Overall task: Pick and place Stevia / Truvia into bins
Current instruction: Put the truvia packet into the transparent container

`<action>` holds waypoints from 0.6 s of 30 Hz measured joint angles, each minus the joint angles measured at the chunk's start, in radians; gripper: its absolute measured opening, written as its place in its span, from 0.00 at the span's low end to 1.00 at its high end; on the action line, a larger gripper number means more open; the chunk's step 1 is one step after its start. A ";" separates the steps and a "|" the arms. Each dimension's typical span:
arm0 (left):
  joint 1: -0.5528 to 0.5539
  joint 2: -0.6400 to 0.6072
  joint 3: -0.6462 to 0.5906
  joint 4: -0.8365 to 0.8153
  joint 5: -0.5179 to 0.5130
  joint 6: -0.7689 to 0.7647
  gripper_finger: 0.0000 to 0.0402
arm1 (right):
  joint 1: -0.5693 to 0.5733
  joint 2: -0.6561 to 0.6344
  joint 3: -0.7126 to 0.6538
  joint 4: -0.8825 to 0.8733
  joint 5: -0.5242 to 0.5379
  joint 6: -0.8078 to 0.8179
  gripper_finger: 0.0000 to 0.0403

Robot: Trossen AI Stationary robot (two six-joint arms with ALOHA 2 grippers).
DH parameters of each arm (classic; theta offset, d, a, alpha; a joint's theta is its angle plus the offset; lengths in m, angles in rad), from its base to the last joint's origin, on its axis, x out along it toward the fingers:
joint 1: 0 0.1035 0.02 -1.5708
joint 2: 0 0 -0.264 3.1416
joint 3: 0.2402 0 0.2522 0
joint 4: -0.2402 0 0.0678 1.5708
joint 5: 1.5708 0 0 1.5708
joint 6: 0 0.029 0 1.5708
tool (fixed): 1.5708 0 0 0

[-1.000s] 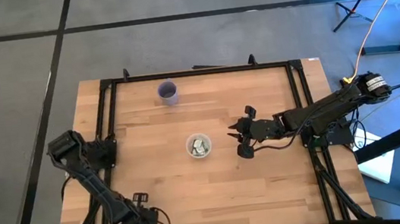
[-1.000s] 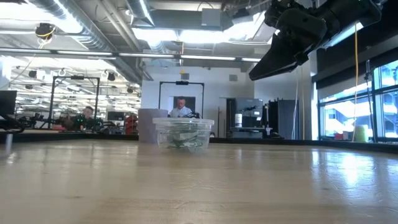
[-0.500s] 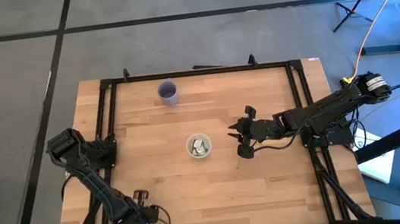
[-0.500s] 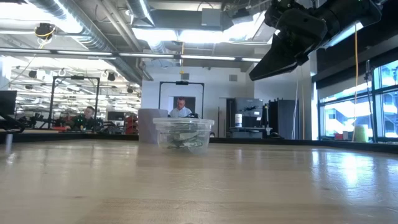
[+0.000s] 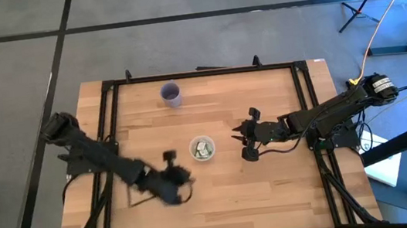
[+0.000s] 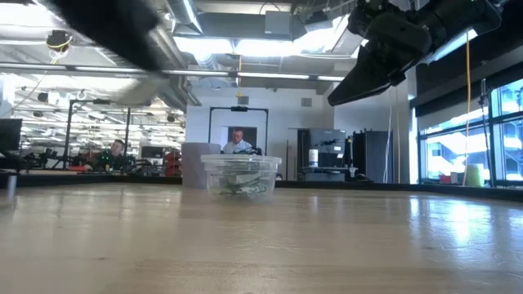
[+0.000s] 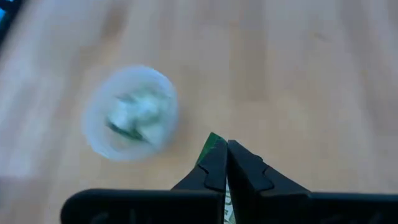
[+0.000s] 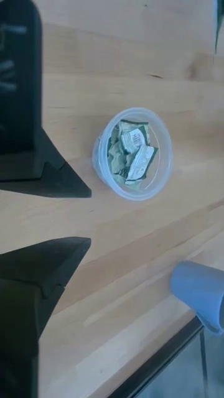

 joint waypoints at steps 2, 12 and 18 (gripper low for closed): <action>0.088 0.003 0.000 0.051 0.031 0.086 0.01 | 0.000 0.000 0.000 -0.002 0.000 -0.003 0.29; 0.380 0.132 0.002 0.277 0.241 0.425 0.01 | 0.000 0.000 0.000 -0.011 0.000 -0.023 0.29; 0.436 0.218 0.002 0.276 0.245 0.473 0.01 | 0.000 0.000 0.000 -0.020 0.000 -0.022 0.29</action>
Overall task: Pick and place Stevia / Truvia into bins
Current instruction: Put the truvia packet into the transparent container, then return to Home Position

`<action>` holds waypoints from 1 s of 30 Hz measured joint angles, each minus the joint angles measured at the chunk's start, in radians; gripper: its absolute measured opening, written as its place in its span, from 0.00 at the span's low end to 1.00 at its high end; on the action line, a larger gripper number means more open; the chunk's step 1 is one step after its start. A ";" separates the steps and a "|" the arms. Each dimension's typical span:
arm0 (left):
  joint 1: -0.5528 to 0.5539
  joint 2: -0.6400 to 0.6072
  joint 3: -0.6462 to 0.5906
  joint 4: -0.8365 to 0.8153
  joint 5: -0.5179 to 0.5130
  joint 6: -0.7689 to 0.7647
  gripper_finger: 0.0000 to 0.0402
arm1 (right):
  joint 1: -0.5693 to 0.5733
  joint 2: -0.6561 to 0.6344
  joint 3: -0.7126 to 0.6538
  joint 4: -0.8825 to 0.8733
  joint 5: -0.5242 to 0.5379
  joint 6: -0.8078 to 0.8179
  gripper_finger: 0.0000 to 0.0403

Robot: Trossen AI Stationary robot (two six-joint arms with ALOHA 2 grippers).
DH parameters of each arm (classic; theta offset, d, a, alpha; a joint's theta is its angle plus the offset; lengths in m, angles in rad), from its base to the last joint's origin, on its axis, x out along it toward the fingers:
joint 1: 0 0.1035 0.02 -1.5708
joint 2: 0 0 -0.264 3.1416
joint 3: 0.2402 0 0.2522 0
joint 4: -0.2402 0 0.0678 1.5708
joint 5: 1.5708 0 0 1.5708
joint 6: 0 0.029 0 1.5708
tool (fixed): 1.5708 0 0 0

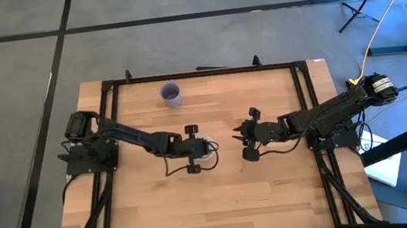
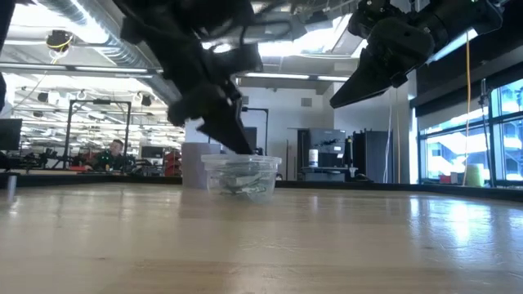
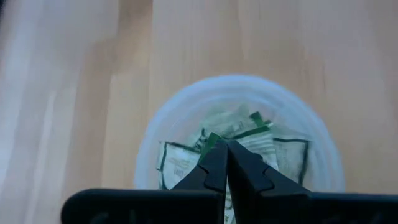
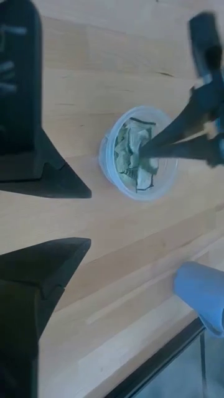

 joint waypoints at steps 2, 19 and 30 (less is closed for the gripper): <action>0.011 0.019 0.000 -0.001 0.015 0.000 0.01 | 0.000 0.000 0.000 0.000 0.000 0.002 0.29; 0.011 -0.150 0.000 -0.014 0.048 0.001 0.24 | 0.000 -0.002 0.000 -0.014 0.000 0.022 0.29; 0.002 -0.667 -0.324 0.177 0.083 -0.046 0.23 | 0.000 -0.270 -0.168 -0.006 -0.063 0.067 0.29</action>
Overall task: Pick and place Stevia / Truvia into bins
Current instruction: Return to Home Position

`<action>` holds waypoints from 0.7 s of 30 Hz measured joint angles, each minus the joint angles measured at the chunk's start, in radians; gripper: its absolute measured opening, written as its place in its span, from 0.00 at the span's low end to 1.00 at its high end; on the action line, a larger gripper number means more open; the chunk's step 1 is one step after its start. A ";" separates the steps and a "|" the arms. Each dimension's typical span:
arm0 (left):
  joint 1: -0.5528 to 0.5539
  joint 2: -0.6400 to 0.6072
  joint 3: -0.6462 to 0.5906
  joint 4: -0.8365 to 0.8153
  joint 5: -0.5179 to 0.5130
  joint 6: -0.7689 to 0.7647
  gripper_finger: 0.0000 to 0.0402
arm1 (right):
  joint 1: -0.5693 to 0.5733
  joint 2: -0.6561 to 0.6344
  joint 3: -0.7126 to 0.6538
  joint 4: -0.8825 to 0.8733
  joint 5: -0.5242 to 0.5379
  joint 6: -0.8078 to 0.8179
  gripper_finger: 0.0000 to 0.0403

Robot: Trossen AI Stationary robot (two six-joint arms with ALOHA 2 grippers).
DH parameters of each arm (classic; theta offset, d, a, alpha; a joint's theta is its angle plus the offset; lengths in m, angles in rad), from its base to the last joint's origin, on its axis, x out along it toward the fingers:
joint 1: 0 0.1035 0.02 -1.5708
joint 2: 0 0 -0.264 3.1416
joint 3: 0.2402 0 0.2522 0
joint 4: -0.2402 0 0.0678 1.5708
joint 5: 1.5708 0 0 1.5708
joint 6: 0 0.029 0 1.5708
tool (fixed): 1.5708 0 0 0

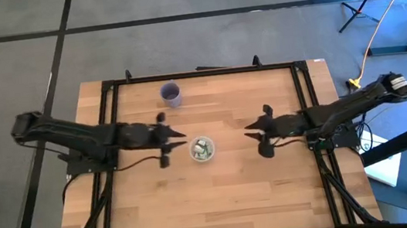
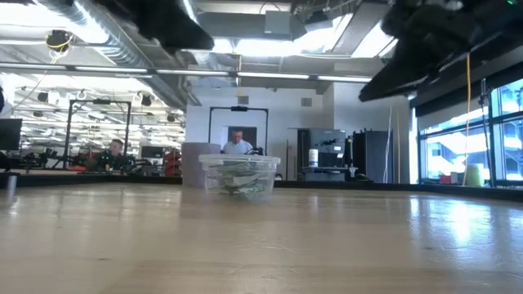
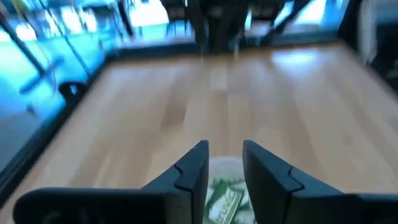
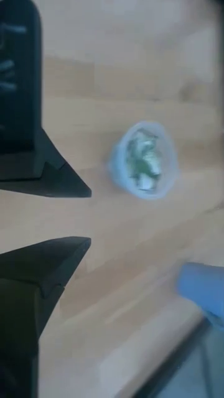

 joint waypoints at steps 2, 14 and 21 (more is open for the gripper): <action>0.000 -0.102 -0.094 0.089 0.001 0.009 0.22 | -0.004 -0.084 -0.069 0.076 -0.016 -0.018 0.29; 0.092 -0.546 -0.501 0.328 -0.016 -0.019 0.21 | -0.115 -0.482 -0.372 0.264 -0.148 -0.061 0.29; 0.130 -0.712 -0.615 0.350 -0.020 -0.060 0.21 | -0.161 -0.642 -0.460 0.271 -0.238 -0.060 0.29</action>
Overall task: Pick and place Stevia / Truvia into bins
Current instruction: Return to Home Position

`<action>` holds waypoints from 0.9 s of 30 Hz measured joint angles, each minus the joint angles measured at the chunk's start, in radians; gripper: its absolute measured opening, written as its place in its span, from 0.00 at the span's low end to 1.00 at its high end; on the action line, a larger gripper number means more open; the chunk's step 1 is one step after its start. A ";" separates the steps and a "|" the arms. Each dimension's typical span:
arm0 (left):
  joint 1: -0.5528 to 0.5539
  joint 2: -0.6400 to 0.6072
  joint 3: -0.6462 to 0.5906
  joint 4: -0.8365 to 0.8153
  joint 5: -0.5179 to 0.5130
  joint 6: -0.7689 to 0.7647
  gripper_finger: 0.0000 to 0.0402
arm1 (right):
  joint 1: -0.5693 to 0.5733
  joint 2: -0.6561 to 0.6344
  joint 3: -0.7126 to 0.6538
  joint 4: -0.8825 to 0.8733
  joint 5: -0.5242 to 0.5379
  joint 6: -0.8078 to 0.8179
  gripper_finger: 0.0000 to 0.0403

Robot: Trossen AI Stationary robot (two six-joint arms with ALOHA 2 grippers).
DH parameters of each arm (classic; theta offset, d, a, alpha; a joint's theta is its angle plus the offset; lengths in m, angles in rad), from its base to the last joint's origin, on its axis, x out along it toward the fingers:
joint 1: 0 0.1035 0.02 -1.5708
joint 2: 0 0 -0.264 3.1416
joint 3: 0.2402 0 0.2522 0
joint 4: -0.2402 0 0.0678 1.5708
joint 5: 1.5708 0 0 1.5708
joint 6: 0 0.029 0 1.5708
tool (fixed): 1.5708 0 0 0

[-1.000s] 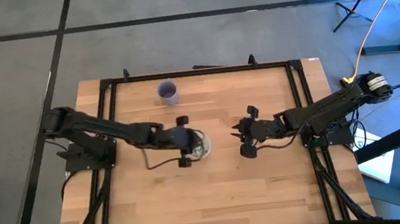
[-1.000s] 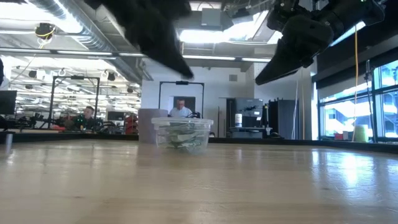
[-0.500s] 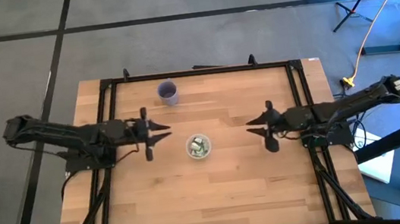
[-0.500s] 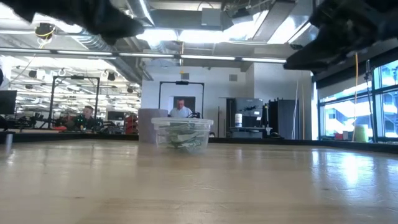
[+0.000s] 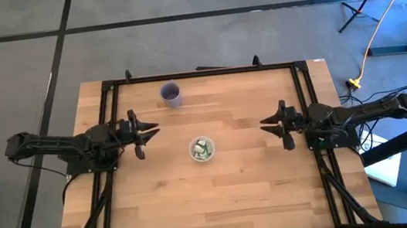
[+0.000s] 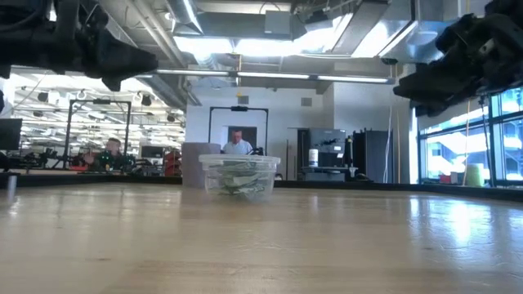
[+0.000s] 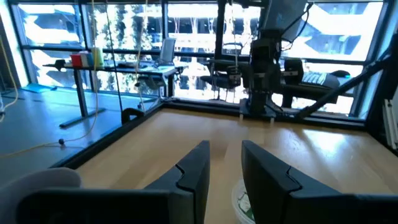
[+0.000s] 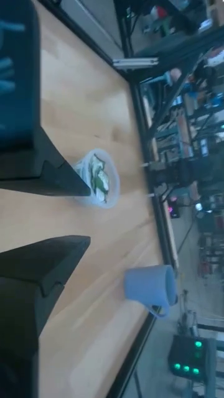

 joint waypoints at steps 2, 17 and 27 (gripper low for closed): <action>0.010 -0.035 -0.007 -0.012 0.002 0.004 0.21 | -0.009 -0.037 -0.019 0.001 -0.011 0.000 0.29; 0.056 -0.207 -0.010 -0.129 0.009 0.005 0.21 | -0.032 -0.246 -0.062 -0.092 -0.017 -0.003 0.29; 0.055 -0.212 -0.058 -0.089 0.005 -0.010 0.21 | -0.032 -0.265 -0.062 -0.092 -0.016 0.000 0.29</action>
